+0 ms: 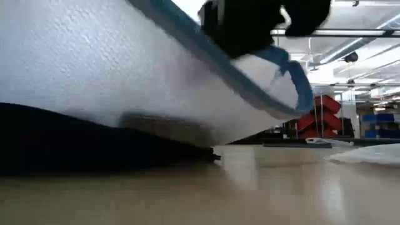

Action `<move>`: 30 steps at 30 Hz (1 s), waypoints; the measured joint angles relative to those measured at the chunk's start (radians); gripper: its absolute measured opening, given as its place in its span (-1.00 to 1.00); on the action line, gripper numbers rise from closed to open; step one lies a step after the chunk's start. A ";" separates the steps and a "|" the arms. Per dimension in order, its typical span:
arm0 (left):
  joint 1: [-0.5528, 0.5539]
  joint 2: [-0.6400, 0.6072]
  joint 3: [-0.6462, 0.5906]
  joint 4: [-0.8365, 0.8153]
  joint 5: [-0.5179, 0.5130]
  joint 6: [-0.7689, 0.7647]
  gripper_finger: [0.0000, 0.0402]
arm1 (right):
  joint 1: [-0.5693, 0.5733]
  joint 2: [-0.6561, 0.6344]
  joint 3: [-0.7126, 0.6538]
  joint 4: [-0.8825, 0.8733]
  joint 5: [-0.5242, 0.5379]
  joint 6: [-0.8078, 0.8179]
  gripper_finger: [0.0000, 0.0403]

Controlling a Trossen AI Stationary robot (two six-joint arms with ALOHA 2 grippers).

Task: Unpack backpack
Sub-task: Remove the black calculator from the white zip bag

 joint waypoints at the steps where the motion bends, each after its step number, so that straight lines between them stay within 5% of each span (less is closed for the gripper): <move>1: 0.000 0.000 0.001 -0.002 0.000 0.011 -1.00 | -0.011 0.004 -0.001 -0.007 -0.051 0.002 -0.23; 5: 0.002 -0.002 0.002 -0.017 -0.001 0.029 -1.00 | -0.019 0.005 0.000 -0.054 -0.135 0.015 -0.27; 14: 0.009 -0.002 0.003 -0.049 -0.086 0.036 -1.00 | 0.083 -0.003 0.022 -0.132 -0.125 0.047 -0.10; 20: 0.018 -0.002 0.003 -0.048 -0.082 0.062 -1.00 | 0.125 0.001 0.010 -0.128 0.138 0.021 -0.07; 30: 0.020 -0.010 0.004 -0.007 -0.087 0.063 -1.00 | 0.110 0.125 -0.003 -0.140 0.263 -0.054 -0.23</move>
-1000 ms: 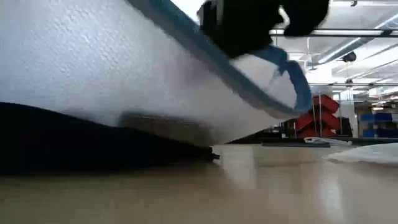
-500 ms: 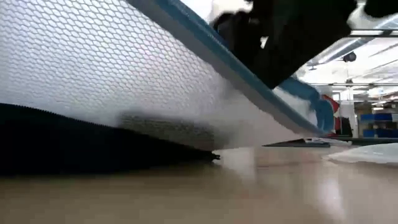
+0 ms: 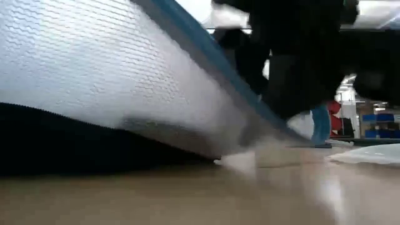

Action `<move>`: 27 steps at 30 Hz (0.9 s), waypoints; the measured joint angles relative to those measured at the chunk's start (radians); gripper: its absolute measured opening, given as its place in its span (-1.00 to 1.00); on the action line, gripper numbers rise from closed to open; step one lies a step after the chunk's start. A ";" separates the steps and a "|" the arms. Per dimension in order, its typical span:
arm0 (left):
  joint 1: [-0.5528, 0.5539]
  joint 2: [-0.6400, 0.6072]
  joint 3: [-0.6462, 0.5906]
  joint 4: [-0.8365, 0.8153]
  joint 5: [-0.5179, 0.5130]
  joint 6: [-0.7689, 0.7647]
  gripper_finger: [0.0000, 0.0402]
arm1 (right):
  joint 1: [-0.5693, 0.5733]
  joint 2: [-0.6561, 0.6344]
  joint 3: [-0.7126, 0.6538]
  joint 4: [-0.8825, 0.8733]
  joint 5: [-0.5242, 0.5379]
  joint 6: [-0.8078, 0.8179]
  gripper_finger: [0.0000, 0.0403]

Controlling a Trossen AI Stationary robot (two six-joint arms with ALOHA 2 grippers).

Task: Unpack backpack
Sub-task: Remove the black calculator from the white zip bag

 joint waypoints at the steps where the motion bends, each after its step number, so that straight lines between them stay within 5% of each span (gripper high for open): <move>1: 0.000 -0.001 0.003 -0.001 -0.001 0.000 -1.00 | 0.000 0.010 0.000 -0.017 0.050 -0.015 -0.23; 6: -0.002 -0.001 0.022 0.003 -0.002 0.012 -1.00 | -0.001 0.031 -0.001 -0.075 0.322 -0.043 -0.16; 9: -0.003 -0.001 0.022 -0.003 -0.001 0.014 -1.00 | -0.011 0.023 -0.001 -0.066 0.387 -0.077 -0.09; 16: -0.005 -0.001 0.021 -0.006 0.005 0.014 -1.00 | -0.098 0.014 -0.001 0.043 0.367 -0.187 0.01; 27: -0.020 -0.001 0.021 -0.025 0.081 -0.020 -1.00 | -0.227 0.012 0.021 0.454 0.273 -0.654 -0.04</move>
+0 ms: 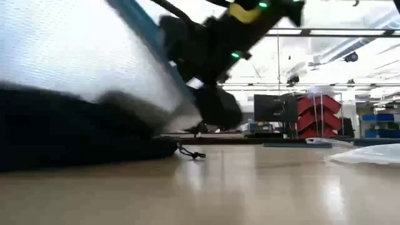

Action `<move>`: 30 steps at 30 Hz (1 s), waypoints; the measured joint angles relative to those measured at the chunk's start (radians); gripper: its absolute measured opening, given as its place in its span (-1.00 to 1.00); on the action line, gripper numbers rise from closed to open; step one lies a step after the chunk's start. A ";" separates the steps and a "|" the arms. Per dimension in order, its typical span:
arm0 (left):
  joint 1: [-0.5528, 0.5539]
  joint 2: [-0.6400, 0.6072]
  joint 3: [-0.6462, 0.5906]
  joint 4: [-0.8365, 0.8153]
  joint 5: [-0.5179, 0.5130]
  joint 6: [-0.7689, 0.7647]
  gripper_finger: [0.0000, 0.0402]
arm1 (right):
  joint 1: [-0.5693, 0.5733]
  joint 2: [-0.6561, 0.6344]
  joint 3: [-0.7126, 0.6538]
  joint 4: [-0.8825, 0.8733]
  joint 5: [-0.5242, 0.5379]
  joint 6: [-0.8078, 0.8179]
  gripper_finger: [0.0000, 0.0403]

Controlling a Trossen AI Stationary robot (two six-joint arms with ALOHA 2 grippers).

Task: Unpack backpack
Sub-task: Remove the black calculator from the white zip bag

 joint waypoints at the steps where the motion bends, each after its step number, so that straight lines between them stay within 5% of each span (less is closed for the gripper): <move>1: -0.001 0.000 0.000 -0.003 0.004 -0.004 -1.00 | -0.007 0.000 0.018 0.016 -0.033 -0.019 -0.06; 8: -0.024 0.000 -0.001 -0.023 0.004 -0.018 -1.00 | -0.043 0.000 0.122 0.011 -0.307 -0.024 -0.15; 15: -0.042 0.000 -0.017 -0.024 -0.003 -0.019 -1.00 | -0.036 0.000 0.202 -0.249 -0.345 0.071 -0.19; 18: -0.042 0.001 -0.024 -0.025 -0.003 -0.018 -1.00 | -0.021 0.000 0.238 -0.339 -0.453 0.122 -0.18; 30: -0.038 -0.035 0.006 0.002 -0.027 0.188 -1.00 | 0.000 0.039 0.343 -0.353 -0.627 0.302 -0.14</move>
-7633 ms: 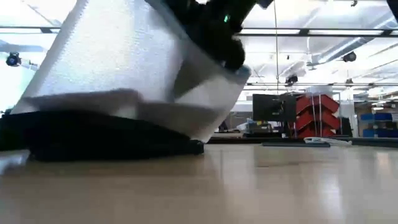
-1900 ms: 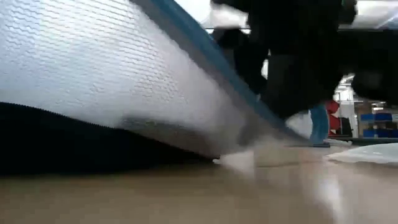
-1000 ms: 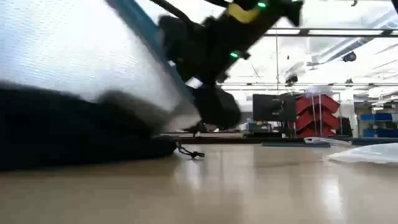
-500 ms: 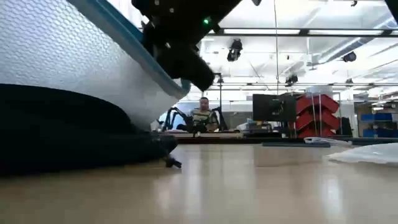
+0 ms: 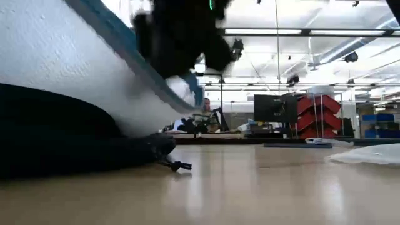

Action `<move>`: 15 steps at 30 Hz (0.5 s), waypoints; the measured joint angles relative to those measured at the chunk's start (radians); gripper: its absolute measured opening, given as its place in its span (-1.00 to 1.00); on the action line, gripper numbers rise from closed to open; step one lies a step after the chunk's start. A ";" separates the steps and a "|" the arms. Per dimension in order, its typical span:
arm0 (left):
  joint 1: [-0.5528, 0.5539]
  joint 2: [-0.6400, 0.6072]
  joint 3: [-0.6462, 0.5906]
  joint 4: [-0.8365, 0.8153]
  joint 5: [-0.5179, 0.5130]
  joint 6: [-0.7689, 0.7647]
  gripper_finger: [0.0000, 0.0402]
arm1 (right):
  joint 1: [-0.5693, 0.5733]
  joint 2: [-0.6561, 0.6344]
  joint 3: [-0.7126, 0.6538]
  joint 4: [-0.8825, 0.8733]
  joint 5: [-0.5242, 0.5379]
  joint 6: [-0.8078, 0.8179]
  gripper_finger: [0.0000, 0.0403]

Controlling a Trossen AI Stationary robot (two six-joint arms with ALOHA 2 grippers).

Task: Unpack backpack
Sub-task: Remove the black calculator from the white zip bag

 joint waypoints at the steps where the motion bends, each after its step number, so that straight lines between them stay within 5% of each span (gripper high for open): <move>1: 0.003 -0.009 0.000 0.000 0.000 0.017 -1.00 | 0.000 -0.003 0.028 0.004 -0.041 0.023 -0.13; 10: 0.058 -0.067 -0.035 -0.005 -0.022 0.085 -1.00 | 0.012 -0.007 0.269 -0.261 -0.134 0.197 -0.10; 15: 0.117 -0.081 -0.098 0.045 0.021 0.053 -1.00 | 0.070 -0.009 0.259 -0.317 -0.142 0.346 -0.14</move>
